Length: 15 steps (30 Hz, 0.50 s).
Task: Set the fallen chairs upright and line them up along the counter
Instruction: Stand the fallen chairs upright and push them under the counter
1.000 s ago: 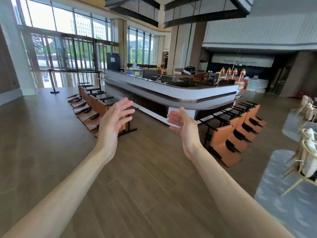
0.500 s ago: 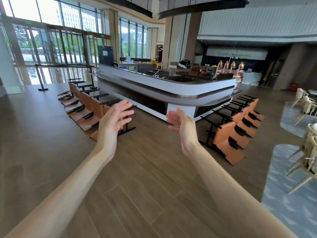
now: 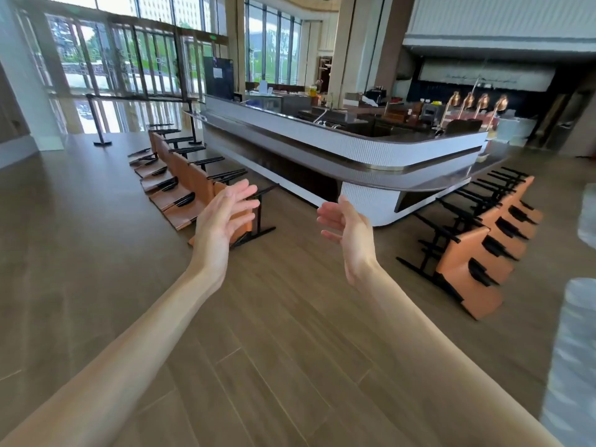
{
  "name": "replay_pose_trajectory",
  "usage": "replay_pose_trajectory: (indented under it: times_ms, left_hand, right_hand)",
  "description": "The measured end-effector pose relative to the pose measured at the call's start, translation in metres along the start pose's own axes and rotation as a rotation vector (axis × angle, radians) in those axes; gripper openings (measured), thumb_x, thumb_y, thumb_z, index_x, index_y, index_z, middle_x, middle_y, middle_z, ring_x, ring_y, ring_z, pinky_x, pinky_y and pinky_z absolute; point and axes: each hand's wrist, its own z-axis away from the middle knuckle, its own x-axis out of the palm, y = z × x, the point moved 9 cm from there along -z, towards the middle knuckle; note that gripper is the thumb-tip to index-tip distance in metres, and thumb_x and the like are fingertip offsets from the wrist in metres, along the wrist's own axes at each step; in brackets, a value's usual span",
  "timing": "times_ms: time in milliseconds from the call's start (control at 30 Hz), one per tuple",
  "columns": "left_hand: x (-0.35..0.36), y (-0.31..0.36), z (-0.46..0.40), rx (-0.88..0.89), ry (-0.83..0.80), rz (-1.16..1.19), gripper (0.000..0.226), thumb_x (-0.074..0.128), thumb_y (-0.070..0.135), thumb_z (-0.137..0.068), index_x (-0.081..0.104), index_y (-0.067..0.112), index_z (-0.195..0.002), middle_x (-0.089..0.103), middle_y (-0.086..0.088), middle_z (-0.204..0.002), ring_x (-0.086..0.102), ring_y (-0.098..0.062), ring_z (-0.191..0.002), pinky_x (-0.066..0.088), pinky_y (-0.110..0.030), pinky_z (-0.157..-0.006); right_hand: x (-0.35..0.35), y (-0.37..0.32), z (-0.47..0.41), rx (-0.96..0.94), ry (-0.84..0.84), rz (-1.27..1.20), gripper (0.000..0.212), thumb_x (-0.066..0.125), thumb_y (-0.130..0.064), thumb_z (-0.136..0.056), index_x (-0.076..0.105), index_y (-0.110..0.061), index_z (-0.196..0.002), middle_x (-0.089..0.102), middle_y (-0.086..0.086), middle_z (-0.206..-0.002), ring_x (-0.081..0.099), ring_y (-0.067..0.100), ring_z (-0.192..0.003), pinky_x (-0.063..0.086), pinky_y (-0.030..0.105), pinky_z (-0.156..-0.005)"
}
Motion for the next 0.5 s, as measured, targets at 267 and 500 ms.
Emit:
replay_pose_trajectory:
  times_ms: [267,500]
  left_hand:
    - [-0.069,-0.042,-0.115,0.056,0.213,-0.104,0.062,0.042,0.044,-0.096,0.055,0.003,-0.139,0.066,-0.010,-0.133,0.063,-0.027,-0.120,0.047,-0.045,-0.109]
    - [-0.161,-0.092,-0.211,0.075,0.360,-0.127,0.055,0.044,0.044,-0.097,0.061,0.005,-0.133,0.069,-0.010,-0.128,0.066,-0.025,-0.117,0.049,-0.042,-0.106]
  right_hand:
    - [0.126,0.025,-0.147,-0.002,-0.245,-0.070,0.041,0.041,-0.038,-0.108,0.073,-0.013,-0.110,0.075,0.006,-0.113,0.069,0.020,-0.110,0.050,0.046,-0.107]
    - [0.258,0.059,-0.259,0.038,-0.378,-0.066,0.038,0.042,-0.037,-0.108,0.072,-0.014,-0.106,0.074,0.009,-0.113,0.069,0.023,-0.110,0.051,0.044,-0.106]
